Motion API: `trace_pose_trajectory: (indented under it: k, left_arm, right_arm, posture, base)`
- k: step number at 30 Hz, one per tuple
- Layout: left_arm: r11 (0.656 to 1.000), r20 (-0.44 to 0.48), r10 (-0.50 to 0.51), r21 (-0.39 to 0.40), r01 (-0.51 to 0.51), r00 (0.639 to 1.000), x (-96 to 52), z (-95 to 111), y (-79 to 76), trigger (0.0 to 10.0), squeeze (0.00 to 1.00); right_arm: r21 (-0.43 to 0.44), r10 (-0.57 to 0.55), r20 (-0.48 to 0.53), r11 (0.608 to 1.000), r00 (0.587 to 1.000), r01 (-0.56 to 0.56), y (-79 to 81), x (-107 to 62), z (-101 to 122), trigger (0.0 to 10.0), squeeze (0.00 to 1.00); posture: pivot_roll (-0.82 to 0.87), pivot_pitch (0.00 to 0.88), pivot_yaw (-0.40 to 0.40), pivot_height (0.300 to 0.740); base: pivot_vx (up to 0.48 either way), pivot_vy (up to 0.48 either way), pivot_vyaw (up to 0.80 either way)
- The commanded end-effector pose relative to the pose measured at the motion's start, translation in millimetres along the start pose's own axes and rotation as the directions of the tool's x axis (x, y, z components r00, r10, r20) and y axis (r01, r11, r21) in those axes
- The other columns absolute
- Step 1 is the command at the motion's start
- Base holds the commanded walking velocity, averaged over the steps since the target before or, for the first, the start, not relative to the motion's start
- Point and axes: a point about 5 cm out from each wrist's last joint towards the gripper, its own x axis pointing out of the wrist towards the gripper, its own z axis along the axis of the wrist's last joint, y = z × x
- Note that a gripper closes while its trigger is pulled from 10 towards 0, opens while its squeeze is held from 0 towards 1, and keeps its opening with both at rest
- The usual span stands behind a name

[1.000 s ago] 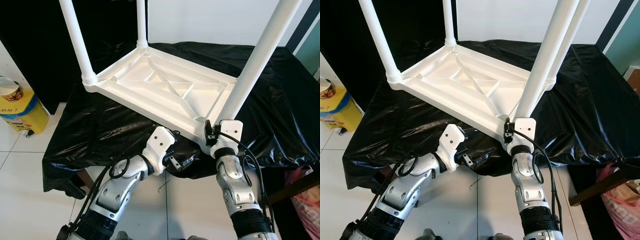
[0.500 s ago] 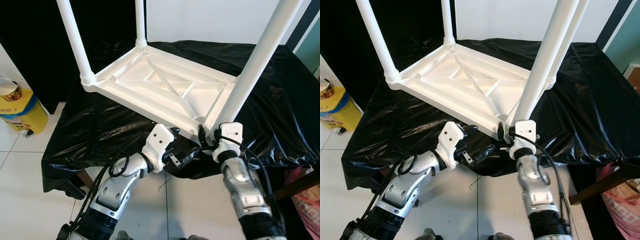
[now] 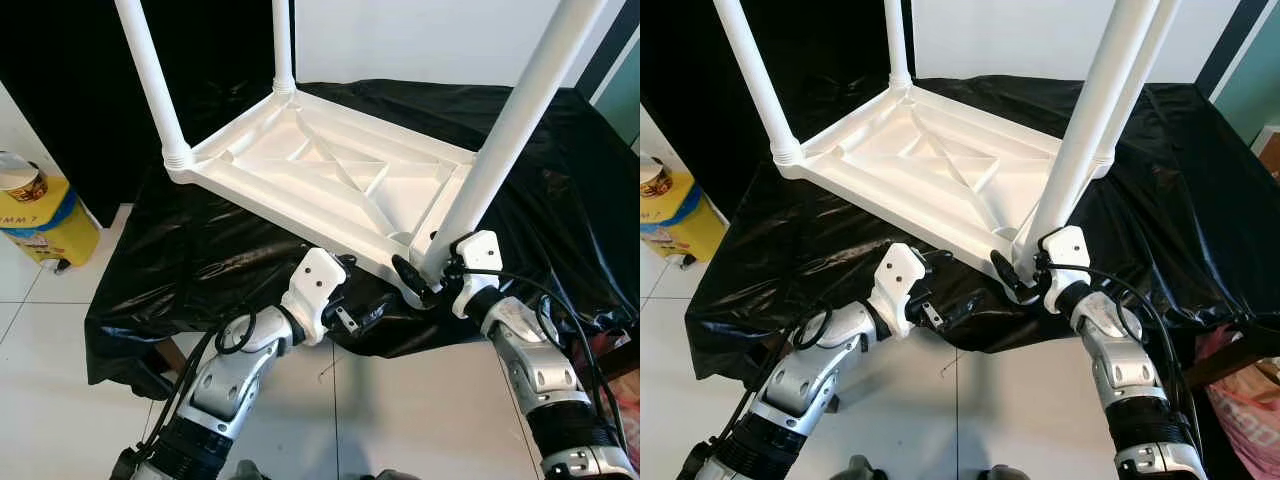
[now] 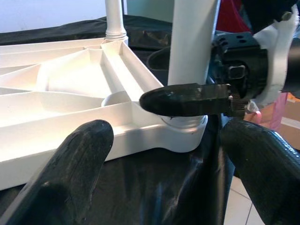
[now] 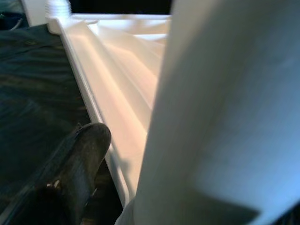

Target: Building children table

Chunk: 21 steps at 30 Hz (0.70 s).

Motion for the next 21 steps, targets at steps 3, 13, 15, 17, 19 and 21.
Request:
trace_pose_trajectory:
  k: [3, 13, 15, 17, 19, 21]
  left_arm:
    - [1.0, -0.008, 0.008, 0.014, -0.008, 1.0, 0.9, -2.5, -2.5, 10.0, 0.0]
    - [0.999, -0.009, 0.038, 0.024, -0.037, 0.999, -1.6, -2.5, 2.2, 10.0, 0.0]
    - [0.999, -0.01, 0.038, 0.024, -0.038, 0.999, -2.0, -3.0, 1.8, 10.0, 0.0]
    - [0.999, -0.011, 0.038, 0.024, -0.038, 0.999, -2.2, -3.3, 1.4, 10.0, 0.0]
    - [0.999, -0.011, 0.038, 0.025, -0.038, 0.999, -2.2, -3.4, 1.3, 10.0, 0.0]
    - [0.999, -0.009, 0.036, 0.025, -0.036, 0.999, -1.7, -3.5, 0.9, 10.0, 0.0]
  right_arm:
    - [-0.018, 0.083, -0.011, 0.996, 0.997, -0.083, -2.0, 6.7, -0.7, 3.8, 0.0]
    - [-0.002, 0.117, -0.015, 0.993, 0.993, -0.117, -2.6, 5.3, -5.1, 0.0, 0.0]
    - [0.001, 0.118, -0.018, 0.993, 0.993, -0.118, -2.2, 4.9, -6.0, 0.0, 0.0]
    - [0.004, 0.115, -0.022, 0.993, 0.993, -0.115, -1.7, 4.0, -7.5, 10.0, 0.0]
    - [0.006, 0.107, -0.023, 0.994, 0.994, -0.107, -1.4, 2.8, -8.6, 10.0, 0.0]
    - [0.015, 0.061, -0.034, 0.998, 0.998, -0.061, -1.6, -1.3, -12.3, 10.0, 0.0]
  posture:
    - [0.02, 0.037, -0.053, 0.74]
    - [0.04, 0.024, -0.066, 0.74]
    - [0.04, 0.021, -0.067, 0.74]
    - [0.04, 0.02, -0.067, 0.74]
    - [0.03, 0.019, -0.067, 0.74]
    - [0.03, 0.021, -0.065, 0.74]
  base:
    - [0.0, 0.0, 0.0]
    - [0.0, 0.0, 0.0]
    - [0.0, 0.0, 0.0]
    - [0.0, 0.0, 0.0]
    - [0.0, 0.0, 0.0]
    - [0.0, 0.0, 0.0]
